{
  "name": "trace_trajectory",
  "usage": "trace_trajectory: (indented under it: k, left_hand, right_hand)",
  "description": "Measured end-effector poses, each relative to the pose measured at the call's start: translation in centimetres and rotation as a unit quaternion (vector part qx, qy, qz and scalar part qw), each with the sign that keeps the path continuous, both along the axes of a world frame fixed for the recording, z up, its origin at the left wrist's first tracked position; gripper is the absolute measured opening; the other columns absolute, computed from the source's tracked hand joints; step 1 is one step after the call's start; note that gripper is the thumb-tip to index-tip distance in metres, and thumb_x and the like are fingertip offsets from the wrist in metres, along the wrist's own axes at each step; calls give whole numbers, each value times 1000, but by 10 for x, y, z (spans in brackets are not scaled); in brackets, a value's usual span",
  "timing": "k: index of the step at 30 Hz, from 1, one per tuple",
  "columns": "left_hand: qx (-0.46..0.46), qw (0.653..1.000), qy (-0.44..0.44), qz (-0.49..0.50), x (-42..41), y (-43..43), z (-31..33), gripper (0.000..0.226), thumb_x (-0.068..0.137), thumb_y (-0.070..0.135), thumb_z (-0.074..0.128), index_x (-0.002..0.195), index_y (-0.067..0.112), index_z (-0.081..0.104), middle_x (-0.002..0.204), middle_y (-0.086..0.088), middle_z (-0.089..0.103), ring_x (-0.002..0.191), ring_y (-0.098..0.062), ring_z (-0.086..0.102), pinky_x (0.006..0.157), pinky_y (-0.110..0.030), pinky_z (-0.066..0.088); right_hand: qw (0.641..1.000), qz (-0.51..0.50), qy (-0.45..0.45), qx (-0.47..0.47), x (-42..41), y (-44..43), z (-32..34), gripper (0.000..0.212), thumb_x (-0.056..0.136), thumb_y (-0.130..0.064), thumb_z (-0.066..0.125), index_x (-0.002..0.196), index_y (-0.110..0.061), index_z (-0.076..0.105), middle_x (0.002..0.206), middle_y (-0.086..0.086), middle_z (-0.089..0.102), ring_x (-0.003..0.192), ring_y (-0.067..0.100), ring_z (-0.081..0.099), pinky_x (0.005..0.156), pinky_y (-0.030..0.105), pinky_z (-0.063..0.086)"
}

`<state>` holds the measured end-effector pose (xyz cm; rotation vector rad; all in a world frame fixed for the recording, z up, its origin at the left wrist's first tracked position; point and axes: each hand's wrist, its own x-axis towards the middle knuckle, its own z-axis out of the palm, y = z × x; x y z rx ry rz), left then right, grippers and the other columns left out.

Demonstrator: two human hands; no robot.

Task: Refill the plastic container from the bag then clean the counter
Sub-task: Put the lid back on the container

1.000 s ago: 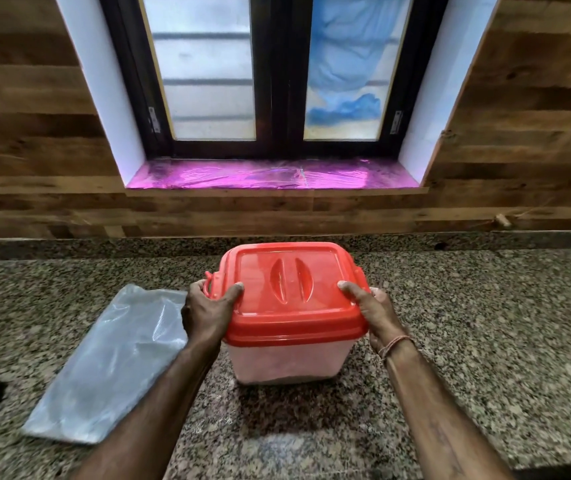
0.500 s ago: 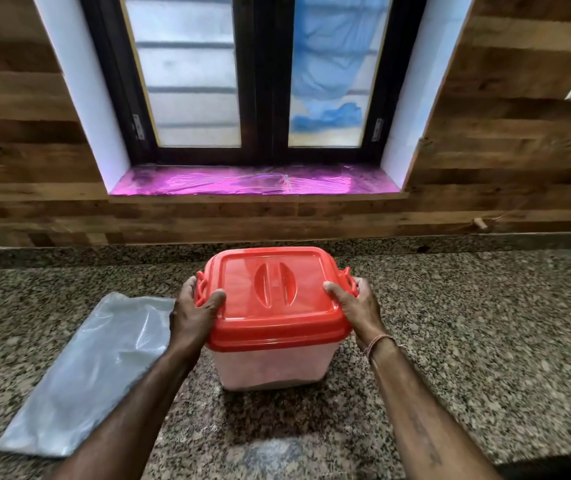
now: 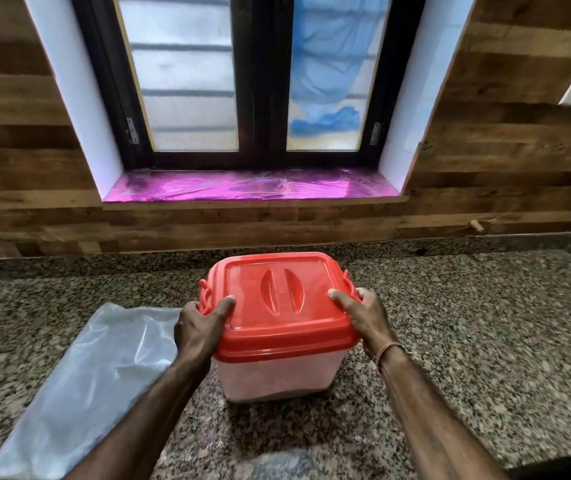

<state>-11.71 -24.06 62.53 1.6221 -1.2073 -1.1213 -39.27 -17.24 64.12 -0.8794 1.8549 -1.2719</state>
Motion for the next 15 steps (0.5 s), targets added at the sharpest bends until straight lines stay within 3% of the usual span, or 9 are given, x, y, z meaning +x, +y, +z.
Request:
trace_trajectory:
  k: [2,4,7,11,15]
  left_hand:
    - [-2,1000,3,1,0,-12,4,57,84,50,74,115,4,63,90,-10,69,75,-23,67,56,-28,50]
    - [-1,1000,9,-2,-1,-33,7,51,84,48,75,109,5,66,88,-10,69,74,-23,66,53,-25,44]
    - [-2,1000,18,-8,0,-67,9,49,80,49,77,101,6,70,92,-13,73,79,-28,68,58,-28,46]
    - [-14,998,39,-43,-7,-109,14,45,75,45,81,98,8,70,89,-10,74,72,-19,67,59,-26,49]
    - [-26,998,32,-52,-16,-153,13,59,67,54,79,106,11,70,93,-7,76,79,-18,72,62,-27,54]
  right_hand:
    - [1000,-20,-1,-10,1,-13,1,25,86,-40,74,95,-19,65,92,10,75,80,29,76,73,45,65]
    - [999,-37,18,-10,0,-32,3,28,83,-41,76,95,-16,69,87,7,75,76,25,74,64,34,61]
    - [999,-33,25,-13,-3,-67,4,29,84,-38,76,100,-15,68,84,3,73,70,17,71,55,23,53]
    - [999,-33,28,-14,-10,-125,2,32,84,-33,77,101,-7,73,86,6,74,70,19,67,63,27,53]
    - [999,-33,35,-17,-19,-175,4,24,87,-27,75,98,-6,71,74,0,66,59,10,56,42,10,41]
